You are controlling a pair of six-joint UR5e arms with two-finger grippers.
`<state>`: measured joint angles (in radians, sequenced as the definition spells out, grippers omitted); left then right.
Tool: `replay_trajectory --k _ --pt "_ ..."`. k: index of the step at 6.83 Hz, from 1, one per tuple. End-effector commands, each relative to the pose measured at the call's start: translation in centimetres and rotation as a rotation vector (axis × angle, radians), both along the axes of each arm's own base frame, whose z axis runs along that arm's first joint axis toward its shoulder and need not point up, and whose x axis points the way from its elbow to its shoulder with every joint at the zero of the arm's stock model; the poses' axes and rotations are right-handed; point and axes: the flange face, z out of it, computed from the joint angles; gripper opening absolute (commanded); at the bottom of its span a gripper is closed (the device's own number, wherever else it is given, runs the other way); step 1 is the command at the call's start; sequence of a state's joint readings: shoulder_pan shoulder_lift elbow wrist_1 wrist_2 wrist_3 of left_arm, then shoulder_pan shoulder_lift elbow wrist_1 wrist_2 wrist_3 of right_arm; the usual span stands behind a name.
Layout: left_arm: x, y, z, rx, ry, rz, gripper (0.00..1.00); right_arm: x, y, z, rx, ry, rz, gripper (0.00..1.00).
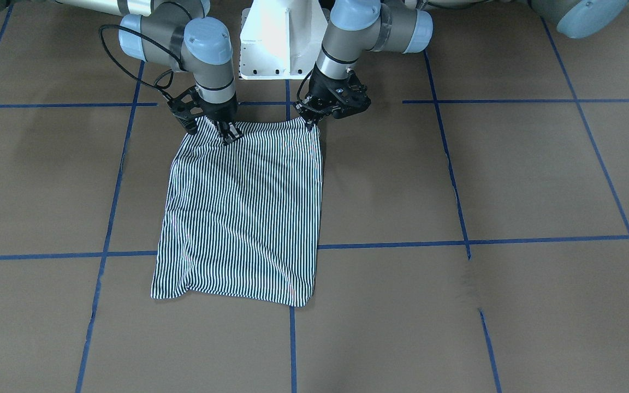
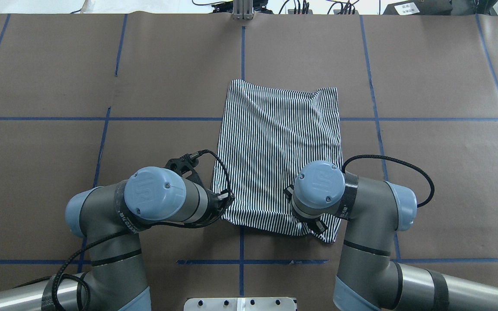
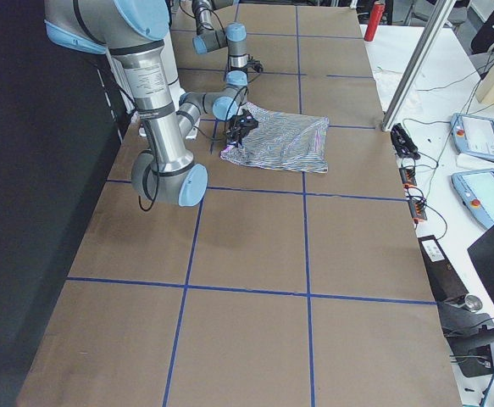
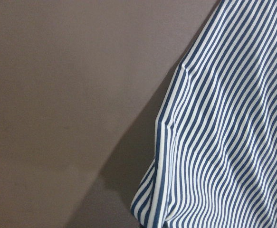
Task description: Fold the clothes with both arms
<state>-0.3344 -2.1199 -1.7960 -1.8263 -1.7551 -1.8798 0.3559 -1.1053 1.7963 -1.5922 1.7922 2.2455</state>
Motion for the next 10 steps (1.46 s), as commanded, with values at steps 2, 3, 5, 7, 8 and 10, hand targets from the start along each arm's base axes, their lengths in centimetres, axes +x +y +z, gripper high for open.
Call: replay_trajectory --k 2,3,5,7,8,10 --pt "0.0 0.0 0.0 0.003 0.000 -0.002 0.00 -0.1 0.4 -0.1 0.002 -0.002 -0.007 1.00" --pt "0.1 -0.1 0.1 0.002 -0.001 -0.002 0.00 -0.4 0.8 -0.1 0.002 -0.002 -0.014 1.00" --pt "0.1 -0.1 0.1 0.002 -0.001 -0.002 0.00 -1.2 2.3 0.4 0.006 0.009 -0.036 1.00" --pt "0.1 -0.1 0.1 0.002 -0.003 -0.002 0.00 -1.4 2.7 0.7 0.012 0.016 -0.037 1.00" --pt "0.0 0.0 0.0 0.002 -0.001 -0.002 0.00 -1.3 2.5 0.6 0.012 0.015 -0.035 0.99" --pt "0.0 0.0 -0.1 0.003 0.000 -0.002 0.00 -1.2 2.4 0.4 0.011 0.021 -0.030 0.36"
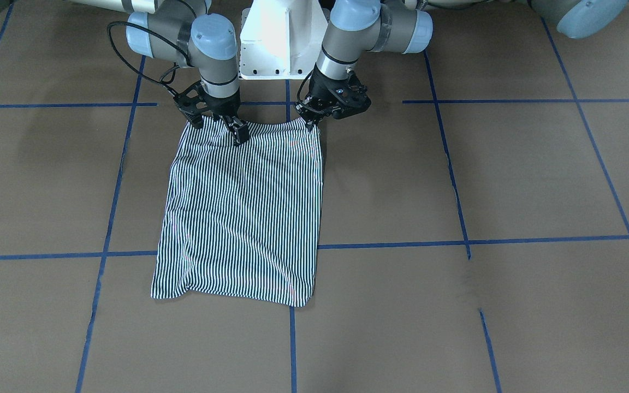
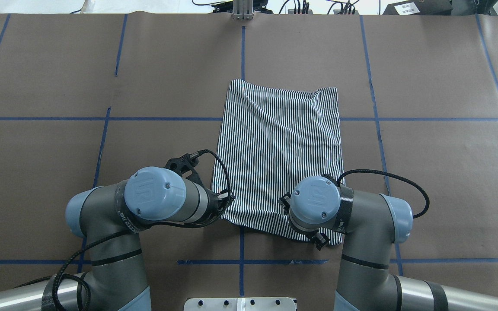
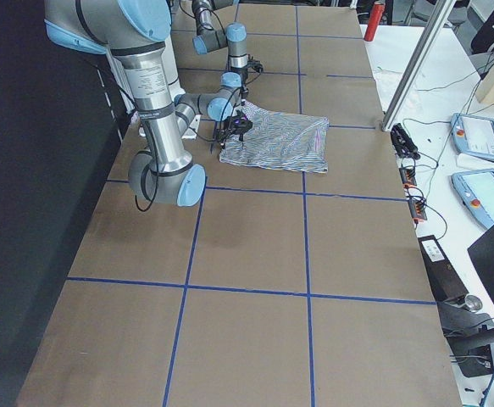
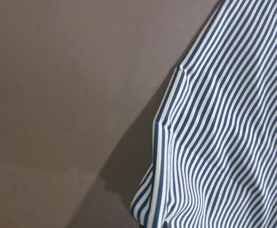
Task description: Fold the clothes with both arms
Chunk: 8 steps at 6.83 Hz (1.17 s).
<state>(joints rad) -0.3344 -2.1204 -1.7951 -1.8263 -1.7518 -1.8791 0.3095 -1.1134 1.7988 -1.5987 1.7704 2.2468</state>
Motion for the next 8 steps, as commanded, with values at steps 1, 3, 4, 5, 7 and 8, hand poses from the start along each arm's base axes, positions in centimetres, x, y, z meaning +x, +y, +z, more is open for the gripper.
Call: replay_trajectory --k 1,3,4,5,7,8 --pt "0.0 0.0 -0.1 0.001 0.003 0.000 0.00 0.1 0.0 -0.2 0.000 0.003 0.002 0.07" --pt "0.0 0.0 -0.1 0.001 0.003 0.000 0.00 0.2 -0.3 -0.5 0.001 0.001 0.006 0.00" --pt "0.0 0.0 -0.1 0.001 0.003 0.000 0.00 0.5 -0.8 -0.7 -0.003 0.008 0.015 0.00" --pt "0.0 0.0 -0.1 0.000 0.003 0.001 0.00 0.5 -0.8 -0.7 -0.004 0.008 0.015 0.00" --pt "0.0 0.1 -0.2 0.001 0.005 0.003 0.00 0.9 -0.7 -1.2 -0.002 0.007 0.016 0.00" --pt "0.1 0.1 -0.2 0.000 0.003 0.003 0.00 0.9 -0.7 -1.1 -0.003 0.010 0.016 0.00"
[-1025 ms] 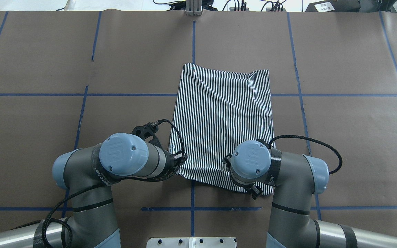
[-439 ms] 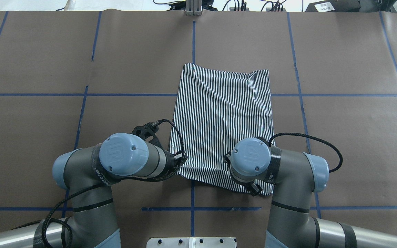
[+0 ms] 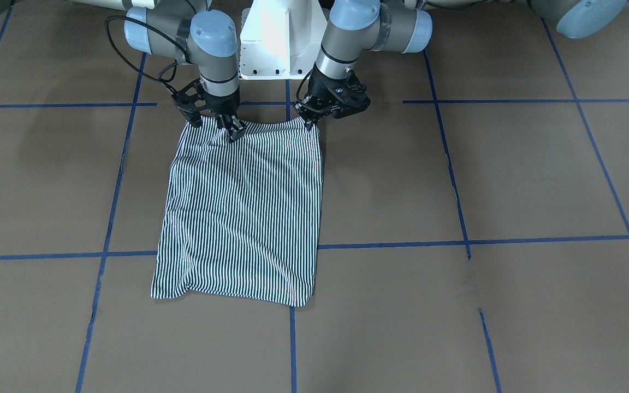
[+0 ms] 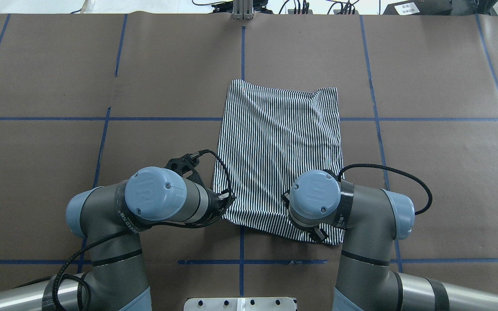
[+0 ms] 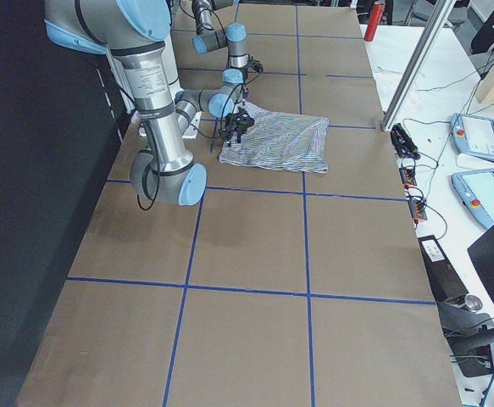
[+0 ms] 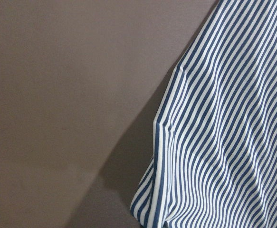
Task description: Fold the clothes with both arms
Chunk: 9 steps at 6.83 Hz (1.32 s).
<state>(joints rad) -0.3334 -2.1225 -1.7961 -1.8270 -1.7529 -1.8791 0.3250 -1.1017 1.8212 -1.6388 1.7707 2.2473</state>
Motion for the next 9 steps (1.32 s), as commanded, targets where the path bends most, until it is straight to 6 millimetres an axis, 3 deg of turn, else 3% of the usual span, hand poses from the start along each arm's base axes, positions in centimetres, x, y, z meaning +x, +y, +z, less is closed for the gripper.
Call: replay_trajectory --k 1,6,9 --pt "0.1 0.0 0.0 0.000 0.001 0.001 0.00 0.0 0.1 -0.1 0.001 0.002 0.000 0.00" --pt "0.1 0.0 -0.4 0.002 0.005 0.001 0.00 0.4 -0.1 -0.7 0.028 -0.006 0.018 0.00" --pt "-1.4 0.9 -1.4 0.008 0.032 0.009 0.00 2.5 0.8 -3.2 0.042 -0.070 0.010 0.00"
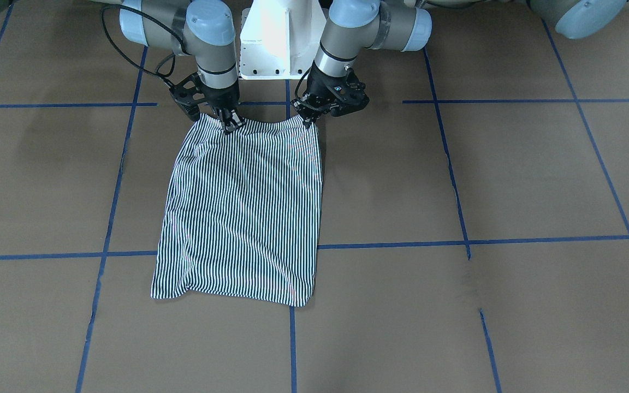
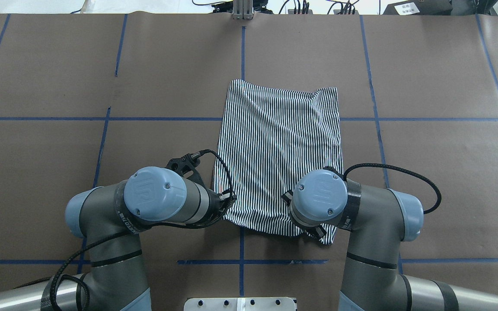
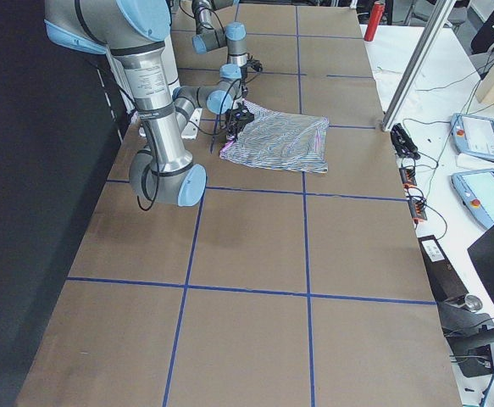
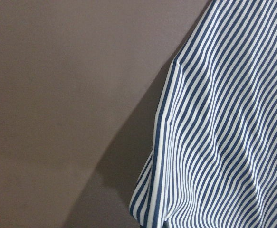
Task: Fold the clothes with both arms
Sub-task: 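Pull the shirt's near edge toward the robot with both grippers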
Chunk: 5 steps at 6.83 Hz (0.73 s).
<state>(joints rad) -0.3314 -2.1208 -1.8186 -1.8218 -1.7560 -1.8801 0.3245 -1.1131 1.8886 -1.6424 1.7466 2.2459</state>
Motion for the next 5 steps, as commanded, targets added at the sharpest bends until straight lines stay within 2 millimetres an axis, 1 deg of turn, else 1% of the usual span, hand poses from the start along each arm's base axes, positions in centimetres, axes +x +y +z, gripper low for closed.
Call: replay_trajectory --k 1,2,3,4,5 --pt "-1.6 1.9 -1.2 0.003 0.006 0.022 0.00 0.7 1.8 -1.7 0.015 -0.044 -0.025 0.00" --pt "-3.0 5.4 -2.2 0.002 0.003 0.073 0.00 1.0 2.9 -2.3 0.022 -0.061 -0.040 0.00" --pt "-5.3 7.6 -2.6 0.000 0.002 0.098 0.00 1.6 4.4 -2.8 0.028 -0.080 -0.061 0.00" --pt "-6.1 9.2 -3.1 0.001 0.005 0.124 0.00 2.5 5.7 -2.7 0.031 -0.088 -0.079 0.00" --pt "-6.0 9.5 -3.1 -0.002 0.001 0.130 0.00 2.6 5.9 -2.9 0.033 -0.095 -0.084 0.00"
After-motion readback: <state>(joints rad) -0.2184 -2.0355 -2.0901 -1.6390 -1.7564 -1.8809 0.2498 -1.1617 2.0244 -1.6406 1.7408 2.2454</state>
